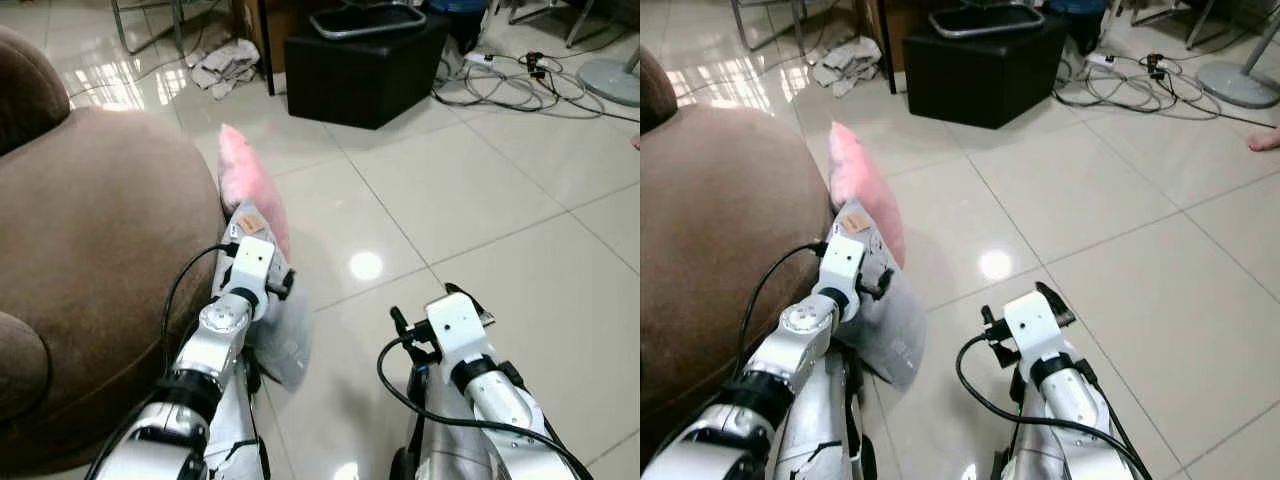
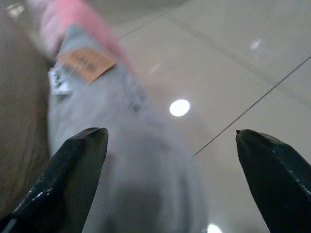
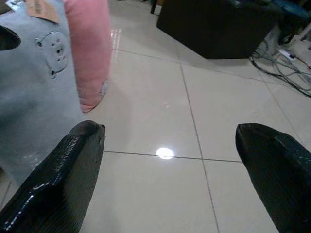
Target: Move the pillow to the sofa from floor
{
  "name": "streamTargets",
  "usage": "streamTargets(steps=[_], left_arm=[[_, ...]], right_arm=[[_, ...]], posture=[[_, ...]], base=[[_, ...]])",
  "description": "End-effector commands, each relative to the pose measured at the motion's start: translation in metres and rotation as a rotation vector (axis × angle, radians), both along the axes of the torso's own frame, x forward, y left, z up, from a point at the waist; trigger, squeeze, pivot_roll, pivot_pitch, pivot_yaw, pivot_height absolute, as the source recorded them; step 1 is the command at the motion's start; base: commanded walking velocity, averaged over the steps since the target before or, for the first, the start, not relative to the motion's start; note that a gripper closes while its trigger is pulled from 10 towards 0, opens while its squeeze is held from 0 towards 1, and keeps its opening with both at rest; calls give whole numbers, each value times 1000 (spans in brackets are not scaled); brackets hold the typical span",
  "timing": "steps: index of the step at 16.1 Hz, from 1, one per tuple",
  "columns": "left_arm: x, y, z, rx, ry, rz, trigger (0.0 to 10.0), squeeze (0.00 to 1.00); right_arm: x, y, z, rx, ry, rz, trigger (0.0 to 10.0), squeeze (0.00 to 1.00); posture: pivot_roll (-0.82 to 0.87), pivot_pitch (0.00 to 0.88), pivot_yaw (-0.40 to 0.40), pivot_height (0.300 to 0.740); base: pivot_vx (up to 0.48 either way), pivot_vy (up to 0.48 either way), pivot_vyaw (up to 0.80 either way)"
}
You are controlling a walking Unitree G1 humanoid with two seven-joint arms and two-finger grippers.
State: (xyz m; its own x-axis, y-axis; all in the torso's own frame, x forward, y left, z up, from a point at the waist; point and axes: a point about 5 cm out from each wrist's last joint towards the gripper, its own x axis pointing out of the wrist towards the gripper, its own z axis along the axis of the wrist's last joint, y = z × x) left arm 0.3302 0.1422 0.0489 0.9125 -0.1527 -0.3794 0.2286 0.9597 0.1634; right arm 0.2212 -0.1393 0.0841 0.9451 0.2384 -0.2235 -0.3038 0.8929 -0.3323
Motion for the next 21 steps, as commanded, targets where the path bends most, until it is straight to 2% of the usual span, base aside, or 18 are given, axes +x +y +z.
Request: streamTargets(steps=[1,3,4,5,7,9,10,11,12,15,18,19,20,21], left_arm=[[0,13,-4,50,1,59,10000,1000],[3,32,-3,132,-17,134,10000,1000],[2,46,-4,193,-23,191,10000,1000],[1,54,-6,210,-13,216,10000,1000],[-1,62,-9,237,12,235,10000,1000],[-2,63,-13,218,50,229,10000,1000],[-2,58,-16,180,81,214,10000,408],[-2,56,-16,169,85,208,10000,169],[-3,50,-19,136,104,181,10000,0],[-2,37,-20,41,125,77,10000,0],[-3,33,-21,52,141,24,10000,0],[-1,35,-19,81,128,32,5608,0],[0,37,-17,95,119,42,4157,0],[1,38,-16,90,113,50,0,0]], right_arm=[[-2,3,2,-15,9,29,10000,0],[-1,8,6,-15,4,88,10000,0],[-5,9,5,-4,30,132,10000,0],[-8,9,3,4,51,172,10000,0],[-11,10,4,10,65,228,10000,0],[-12,7,5,5,69,244,10000,0],[-12,1,3,-1,74,238,10000,0],[-13,-1,2,-4,77,234,10000,0],[-17,-3,0,-5,85,232,10000,0],[-22,1,-3,3,96,239,10000,0],[-22,3,-6,5,99,240,10000,0],[-20,4,-7,6,98,241,10000,0],[-20,4,-7,7,97,241,10000,0],[-19,4,-7,8,97,242,10000,0]], posture=[[-123,195,25,511],[-137,220,24,511],[-132,236,28,511],[-135,241,25,511],[-146,254,26,511],[-149,266,27,511],[-151,275,29,511],[-151,276,31,511],[-151,279,35,511],[-146,287,41,511],[-146,285,42,511],[-146,284,42,511],[-145,283,42,511],[-144,281,42,511]], base=[[0,0,0],[0,0,0],[0,0,0],[0,0,0],[0,0,0],[0,0,0],[0,0,0],[0,0,0],[0,0,0],[0,0,0],[0,0,0],[0,0,0],[0,0,0],[0,0,0]])
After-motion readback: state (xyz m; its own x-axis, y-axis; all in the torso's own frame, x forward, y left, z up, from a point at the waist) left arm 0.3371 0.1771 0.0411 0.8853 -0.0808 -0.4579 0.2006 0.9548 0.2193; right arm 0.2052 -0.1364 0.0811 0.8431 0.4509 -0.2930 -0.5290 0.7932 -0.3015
